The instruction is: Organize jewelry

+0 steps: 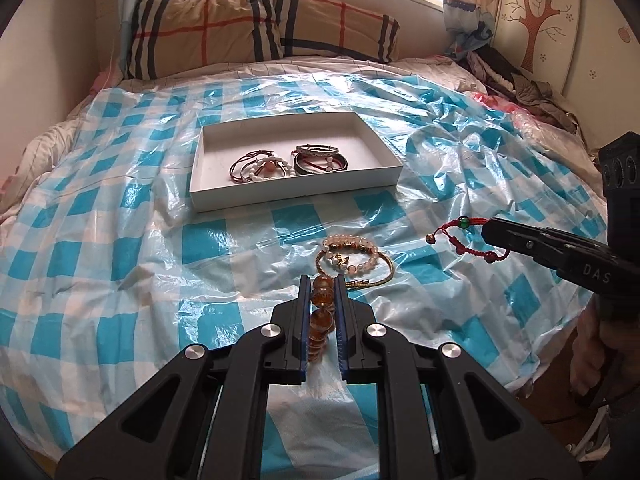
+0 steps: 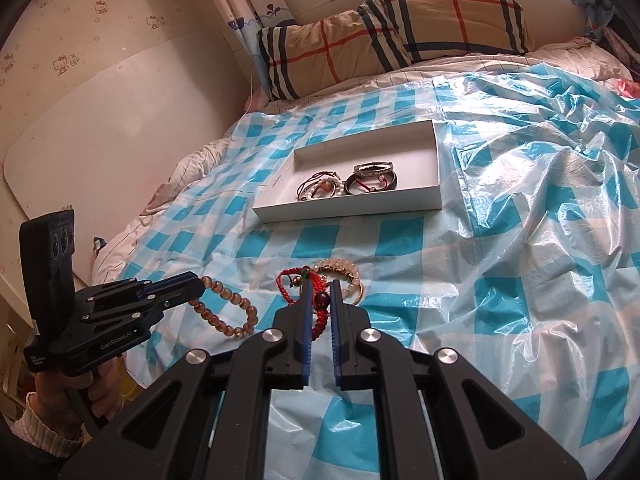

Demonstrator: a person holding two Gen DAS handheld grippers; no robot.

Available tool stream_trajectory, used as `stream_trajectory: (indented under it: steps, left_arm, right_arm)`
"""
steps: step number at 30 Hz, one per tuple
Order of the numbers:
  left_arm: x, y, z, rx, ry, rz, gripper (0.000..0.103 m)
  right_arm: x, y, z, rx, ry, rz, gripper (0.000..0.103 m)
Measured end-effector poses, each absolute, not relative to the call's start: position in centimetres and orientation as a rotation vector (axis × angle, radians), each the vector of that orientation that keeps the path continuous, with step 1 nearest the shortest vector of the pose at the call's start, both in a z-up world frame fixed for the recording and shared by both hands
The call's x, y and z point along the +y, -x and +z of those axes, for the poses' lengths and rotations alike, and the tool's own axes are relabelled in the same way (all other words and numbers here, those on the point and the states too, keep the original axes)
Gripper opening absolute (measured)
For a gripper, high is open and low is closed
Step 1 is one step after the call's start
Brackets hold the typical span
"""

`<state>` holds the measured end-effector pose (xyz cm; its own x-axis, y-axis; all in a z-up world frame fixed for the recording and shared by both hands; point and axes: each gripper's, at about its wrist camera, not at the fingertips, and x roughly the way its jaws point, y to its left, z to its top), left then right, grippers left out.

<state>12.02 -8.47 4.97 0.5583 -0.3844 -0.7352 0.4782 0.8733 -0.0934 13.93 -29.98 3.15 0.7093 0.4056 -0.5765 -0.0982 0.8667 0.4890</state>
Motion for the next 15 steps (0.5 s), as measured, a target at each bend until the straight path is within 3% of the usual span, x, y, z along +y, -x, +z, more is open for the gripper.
stream_trajectory:
  steps: [15]
  left_arm:
    - [-6.8, -8.9, 8.2, 0.778, -0.092, -0.525, 0.01]
  right_arm:
    - [-28.7, -11.4, 6.2, 0.682, -0.434, 0.291, 0.009]
